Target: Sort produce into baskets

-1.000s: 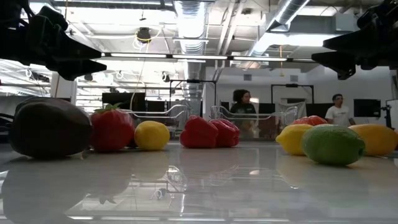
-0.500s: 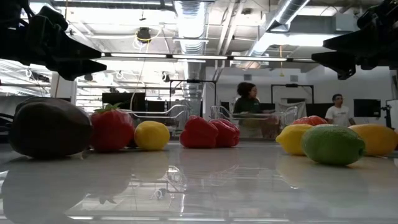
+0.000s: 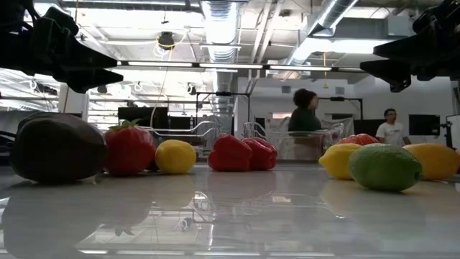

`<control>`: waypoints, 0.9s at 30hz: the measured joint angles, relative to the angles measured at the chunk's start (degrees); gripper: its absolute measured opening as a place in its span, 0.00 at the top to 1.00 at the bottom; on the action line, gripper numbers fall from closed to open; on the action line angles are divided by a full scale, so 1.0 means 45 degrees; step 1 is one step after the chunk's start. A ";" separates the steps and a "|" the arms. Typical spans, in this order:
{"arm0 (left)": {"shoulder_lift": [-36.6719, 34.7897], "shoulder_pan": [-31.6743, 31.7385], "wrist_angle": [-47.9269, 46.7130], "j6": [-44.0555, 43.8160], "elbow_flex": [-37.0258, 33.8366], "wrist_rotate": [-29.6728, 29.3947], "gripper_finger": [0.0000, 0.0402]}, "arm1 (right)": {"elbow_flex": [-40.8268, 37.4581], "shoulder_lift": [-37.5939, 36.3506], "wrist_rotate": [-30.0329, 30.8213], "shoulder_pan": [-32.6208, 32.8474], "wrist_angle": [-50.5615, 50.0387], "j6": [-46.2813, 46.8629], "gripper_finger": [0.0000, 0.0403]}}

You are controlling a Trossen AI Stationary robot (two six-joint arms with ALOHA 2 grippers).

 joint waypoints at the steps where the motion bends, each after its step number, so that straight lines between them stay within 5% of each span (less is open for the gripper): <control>1: 0.0000 0.0000 0.0001 0.0002 -0.0001 -0.0002 0.17 | 0.0000 0.0002 0.0000 0.0002 0.0005 0.0003 0.30; 27: 0.0005 0.0000 0.1401 -0.2017 -0.0034 -0.1355 0.17 | 0.0000 0.0003 -0.0003 0.0000 0.0005 0.0004 0.30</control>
